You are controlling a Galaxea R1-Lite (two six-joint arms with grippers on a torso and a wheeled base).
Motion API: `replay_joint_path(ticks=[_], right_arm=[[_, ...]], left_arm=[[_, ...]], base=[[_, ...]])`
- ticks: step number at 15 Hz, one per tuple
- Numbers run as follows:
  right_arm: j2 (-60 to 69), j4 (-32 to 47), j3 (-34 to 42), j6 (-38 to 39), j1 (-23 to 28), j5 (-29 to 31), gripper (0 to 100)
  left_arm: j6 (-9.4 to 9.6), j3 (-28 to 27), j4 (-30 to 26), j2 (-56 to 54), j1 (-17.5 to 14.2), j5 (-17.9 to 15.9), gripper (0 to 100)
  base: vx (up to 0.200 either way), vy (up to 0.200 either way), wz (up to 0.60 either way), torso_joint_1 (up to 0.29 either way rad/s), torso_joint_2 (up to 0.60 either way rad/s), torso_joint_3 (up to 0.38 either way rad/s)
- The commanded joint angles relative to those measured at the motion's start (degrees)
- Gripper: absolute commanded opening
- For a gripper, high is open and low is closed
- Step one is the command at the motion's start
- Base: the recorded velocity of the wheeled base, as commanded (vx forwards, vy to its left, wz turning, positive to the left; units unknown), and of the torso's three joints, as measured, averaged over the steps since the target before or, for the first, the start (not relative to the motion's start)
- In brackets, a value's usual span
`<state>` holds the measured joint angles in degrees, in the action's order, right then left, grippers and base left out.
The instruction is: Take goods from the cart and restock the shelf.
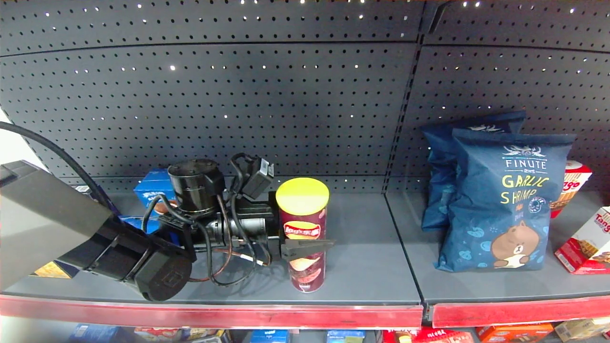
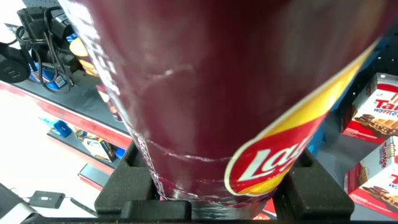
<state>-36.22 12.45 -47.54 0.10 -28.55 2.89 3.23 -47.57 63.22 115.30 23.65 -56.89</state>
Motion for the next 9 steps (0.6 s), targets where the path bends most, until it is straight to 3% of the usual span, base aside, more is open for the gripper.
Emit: replay_joint_path(ticks=[1, 7, 9], right_arm=[[0.01, -0.05, -0.01, -0.01, -0.01, 0.01, 0], [0.27, 0.21, -0.18, -0.01, -0.01, 0.01, 0], [0.8, 0.3, -0.18, -0.01, -0.01, 0.01, 0]], left_arm=[[0.02, 0.11, -0.03, 0.19, 0.08, 0.03, 100], [0.11, 1.95, 0.06, -2.36, -1.06, 0.12, 100], [1.16, 5.82, 1.64, -4.73, -3.26, -0.06, 100]], base=[[0.0, 0.0, 0.0, 0.0, 0.0, 0.0], [0.0, 0.0, 0.0, 0.0, 0.0, 0.0], [0.0, 0.0, 0.0, 0.0, 0.0, 0.0]])
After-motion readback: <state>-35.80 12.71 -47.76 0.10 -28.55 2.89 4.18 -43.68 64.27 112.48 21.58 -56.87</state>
